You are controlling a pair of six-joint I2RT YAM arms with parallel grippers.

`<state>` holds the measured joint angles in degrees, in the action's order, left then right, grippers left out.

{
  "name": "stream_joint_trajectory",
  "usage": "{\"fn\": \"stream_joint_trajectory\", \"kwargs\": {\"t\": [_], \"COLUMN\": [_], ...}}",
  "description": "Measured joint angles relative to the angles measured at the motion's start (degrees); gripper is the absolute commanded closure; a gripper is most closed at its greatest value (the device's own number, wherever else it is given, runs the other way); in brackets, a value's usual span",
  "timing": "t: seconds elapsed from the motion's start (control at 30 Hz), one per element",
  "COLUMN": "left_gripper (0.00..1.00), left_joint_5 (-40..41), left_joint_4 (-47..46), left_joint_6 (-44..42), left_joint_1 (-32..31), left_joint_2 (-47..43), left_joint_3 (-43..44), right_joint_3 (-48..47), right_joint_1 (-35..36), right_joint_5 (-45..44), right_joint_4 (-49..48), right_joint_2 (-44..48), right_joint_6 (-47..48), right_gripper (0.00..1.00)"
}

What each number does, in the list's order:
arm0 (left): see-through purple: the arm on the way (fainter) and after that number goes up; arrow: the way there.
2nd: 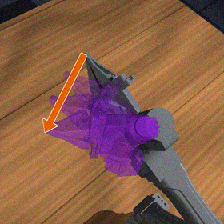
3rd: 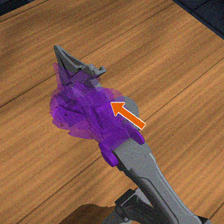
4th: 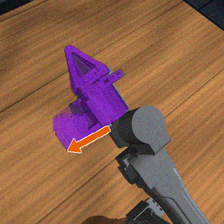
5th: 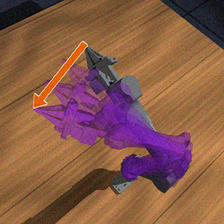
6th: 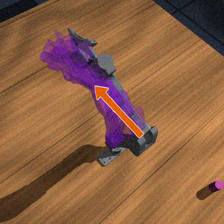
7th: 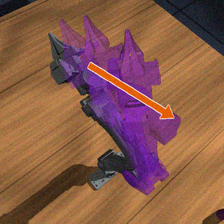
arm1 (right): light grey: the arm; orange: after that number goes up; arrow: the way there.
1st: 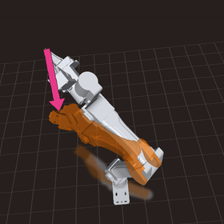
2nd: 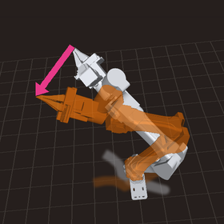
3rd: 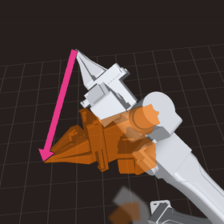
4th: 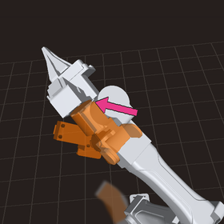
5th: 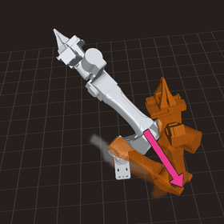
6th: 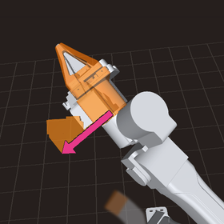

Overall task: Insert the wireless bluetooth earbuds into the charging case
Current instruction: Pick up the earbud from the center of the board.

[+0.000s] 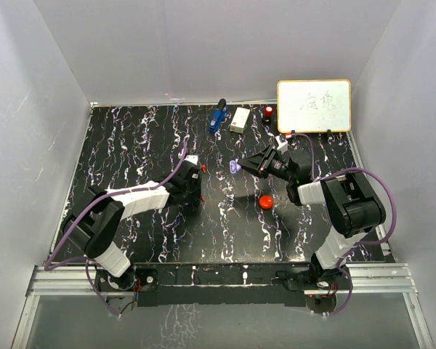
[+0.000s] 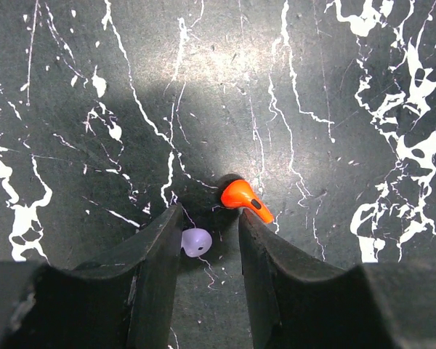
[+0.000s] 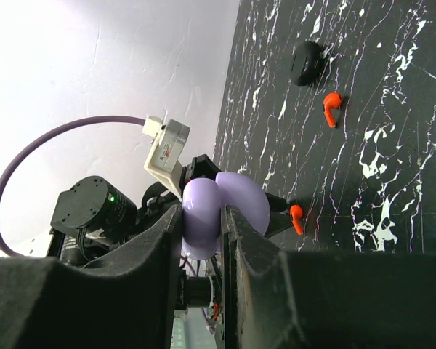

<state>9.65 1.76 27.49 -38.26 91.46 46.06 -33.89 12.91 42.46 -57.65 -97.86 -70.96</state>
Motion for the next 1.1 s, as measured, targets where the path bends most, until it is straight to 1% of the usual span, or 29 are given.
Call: {"fn": "stream_joint_trajectory", "kwargs": {"t": [0.33,0.83,1.1], "left_gripper": [0.64,0.62,0.60], "left_joint_5": [3.30,0.63,0.31], "left_joint_4": [1.62,1.79,2.82], "left_joint_6": [0.13,-4.35,-5.03], "left_joint_1": [-0.20,-0.20,-0.66], "left_joint_2": [-0.15,-0.31,-0.59], "left_joint_3": [0.02,0.02,0.02], "right_joint_3": [0.02,0.02,0.02], "right_joint_1": [0.00,0.00,0.00], "right_joint_5": [0.20,0.20,0.20], "right_joint_4": [-1.09,-1.27,-1.27], "right_joint_2": [0.00,0.00,0.00], "right_joint_6": [-0.28,-0.61,-0.70], "right_gripper": [1.00,1.00,1.00]}}
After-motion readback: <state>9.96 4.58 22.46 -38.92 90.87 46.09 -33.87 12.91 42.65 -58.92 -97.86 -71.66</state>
